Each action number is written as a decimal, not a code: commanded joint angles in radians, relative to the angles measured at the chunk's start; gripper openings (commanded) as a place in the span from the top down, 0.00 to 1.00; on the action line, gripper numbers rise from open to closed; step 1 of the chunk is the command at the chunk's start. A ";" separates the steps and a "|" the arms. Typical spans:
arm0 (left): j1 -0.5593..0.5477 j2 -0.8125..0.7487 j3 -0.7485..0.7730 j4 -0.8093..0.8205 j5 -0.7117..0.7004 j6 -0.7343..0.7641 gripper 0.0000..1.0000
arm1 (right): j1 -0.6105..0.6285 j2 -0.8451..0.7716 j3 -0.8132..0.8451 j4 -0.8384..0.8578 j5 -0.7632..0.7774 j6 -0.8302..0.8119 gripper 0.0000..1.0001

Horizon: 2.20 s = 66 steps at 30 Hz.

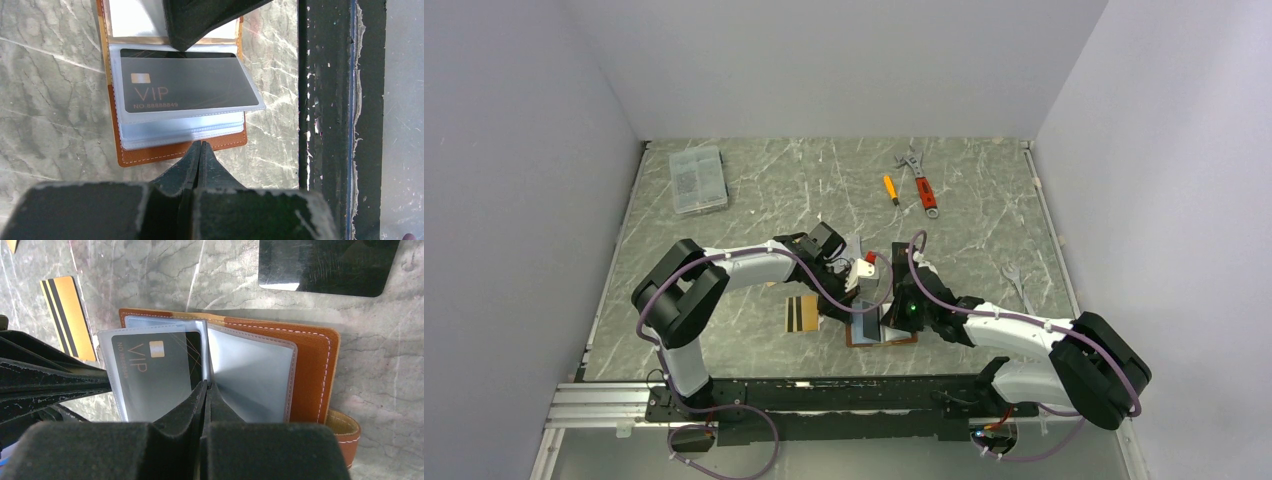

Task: Put the credit cards into the card holder
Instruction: Turn over the card slot in the card holder, then pick up the credit card from the center of the board.

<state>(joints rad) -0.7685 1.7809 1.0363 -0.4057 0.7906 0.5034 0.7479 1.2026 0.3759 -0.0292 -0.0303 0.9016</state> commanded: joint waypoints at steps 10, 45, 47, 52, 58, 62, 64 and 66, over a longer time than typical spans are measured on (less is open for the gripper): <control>-0.088 0.064 0.102 0.050 0.030 -0.038 1.00 | 0.003 -0.001 -0.043 0.025 0.008 0.025 1.00; -0.011 0.086 0.418 -0.232 0.045 -0.078 0.91 | -0.391 -0.370 0.127 -0.221 -0.140 -0.115 0.57; 0.052 0.035 0.443 -0.276 0.050 -0.068 0.89 | -0.390 -0.311 0.166 -0.180 -0.159 -0.122 0.52; 0.201 -0.019 0.464 -0.242 -0.020 -0.106 0.86 | -0.390 -0.092 0.267 -0.026 -0.238 -0.122 0.45; 0.270 0.037 0.370 -0.059 -0.158 -0.185 0.88 | -0.355 0.281 0.456 0.105 -0.266 -0.147 0.44; 0.270 0.121 0.364 -0.022 -0.208 -0.153 0.90 | -0.351 0.482 0.560 0.161 -0.292 -0.143 0.48; 0.269 0.154 0.370 -0.007 -0.237 -0.124 0.92 | -0.350 0.556 0.599 0.192 -0.307 -0.132 0.52; 0.269 0.175 0.379 0.003 -0.253 -0.111 0.92 | -0.349 0.614 0.628 0.222 -0.320 -0.116 0.53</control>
<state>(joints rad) -0.4953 1.9327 1.4063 -0.4667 0.5980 0.3576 0.3973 1.7359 0.9306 0.0792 -0.3080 0.7753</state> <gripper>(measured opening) 0.085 0.484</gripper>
